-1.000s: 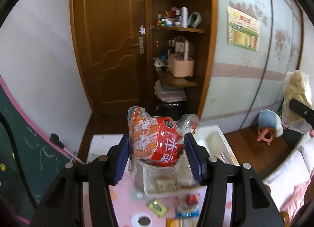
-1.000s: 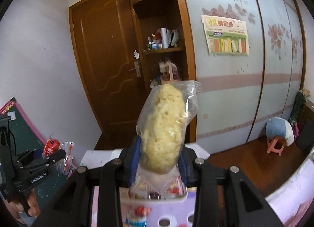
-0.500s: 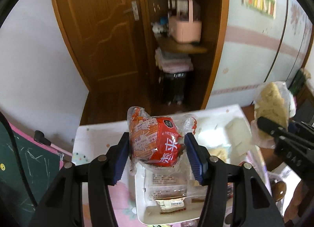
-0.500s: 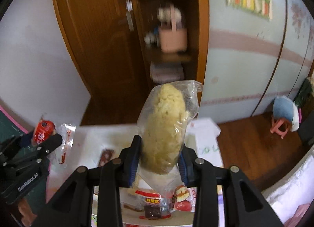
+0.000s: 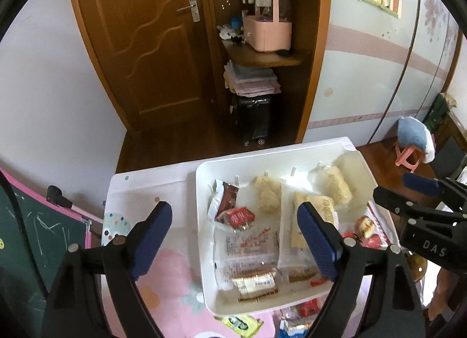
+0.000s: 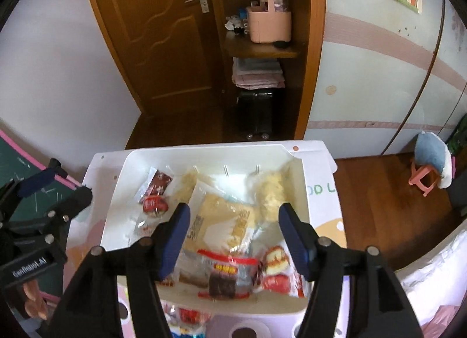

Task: Organize snacks
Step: 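Carry both packets over the white tray and open both tools to drop them, then withdraw both tools from the tray toward the remaining snacks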

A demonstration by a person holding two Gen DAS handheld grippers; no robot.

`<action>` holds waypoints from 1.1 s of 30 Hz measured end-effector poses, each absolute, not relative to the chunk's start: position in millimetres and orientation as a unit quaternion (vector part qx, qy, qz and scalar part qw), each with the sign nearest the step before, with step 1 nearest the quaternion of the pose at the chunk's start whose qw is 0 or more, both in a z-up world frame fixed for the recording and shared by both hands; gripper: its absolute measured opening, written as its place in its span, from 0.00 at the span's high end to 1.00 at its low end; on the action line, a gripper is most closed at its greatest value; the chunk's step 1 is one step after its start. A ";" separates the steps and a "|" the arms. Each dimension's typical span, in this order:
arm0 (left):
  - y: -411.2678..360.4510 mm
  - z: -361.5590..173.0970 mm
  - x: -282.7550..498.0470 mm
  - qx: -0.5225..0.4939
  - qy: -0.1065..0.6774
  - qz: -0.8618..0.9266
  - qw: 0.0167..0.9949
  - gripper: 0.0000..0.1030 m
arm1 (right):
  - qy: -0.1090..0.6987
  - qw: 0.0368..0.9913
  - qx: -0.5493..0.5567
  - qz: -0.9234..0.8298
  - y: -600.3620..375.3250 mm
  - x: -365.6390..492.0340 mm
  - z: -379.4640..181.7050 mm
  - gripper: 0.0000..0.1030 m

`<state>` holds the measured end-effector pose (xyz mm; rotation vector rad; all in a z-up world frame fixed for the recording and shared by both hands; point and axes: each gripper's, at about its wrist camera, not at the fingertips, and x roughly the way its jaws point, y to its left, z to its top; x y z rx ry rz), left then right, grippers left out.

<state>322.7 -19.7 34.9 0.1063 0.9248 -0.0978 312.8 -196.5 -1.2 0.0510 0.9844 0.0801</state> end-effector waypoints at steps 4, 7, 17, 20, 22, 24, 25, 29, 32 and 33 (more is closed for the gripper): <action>-21.2 47.3 293.3 0.056 0.434 -0.059 0.897 0.15 | 0.466 0.884 0.014 0.039 -189.2 281.6 9.0 0.38; -22.4 58.8 266.9 0.068 0.418 -0.069 0.903 0.15 | 0.460 0.887 0.016 0.046 -186.0 257.1 19.5 0.38; -13.4 93.7 178.7 0.080 0.375 -0.104 0.918 0.15 | 0.429 0.901 0.023 0.066 -174.7 176.1 53.7 0.38; -7.8 97.2 162.0 0.074 0.372 -0.109 0.919 0.15 | 0.417 0.906 0.020 0.066 -171.8 154.8 59.7 0.38; -2.1 98.8 148.8 0.064 0.371 -0.114 0.919 0.15 | 0.409 0.910 0.013 0.066 -171.0 139.0 62.0 0.38; 3.5 98.9 139.2 0.058 0.371 -0.116 0.920 0.15 | 0.405 0.912 0.009 0.067 -170.1 127.1 62.4 0.38; 5.8 98.4 134.9 0.055 0.371 -0.117 0.920 0.15 | 0.402 0.913 0.007 0.070 -170.0 120.5 62.2 0.38; 14.4 89.4 114.3 0.052 0.370 -0.115 0.921 0.15 | 0.395 0.915 0.004 0.080 -171.6 105.0 58.0 0.38; 19.2 79.7 106.6 0.057 0.372 -0.109 0.920 0.15 | 0.394 0.914 0.018 0.093 -176.8 95.4 53.4 0.38; 20.5 74.2 104.2 0.057 0.375 -0.107 0.919 0.15 | 0.393 0.914 0.024 0.096 -178.6 92.8 50.6 0.38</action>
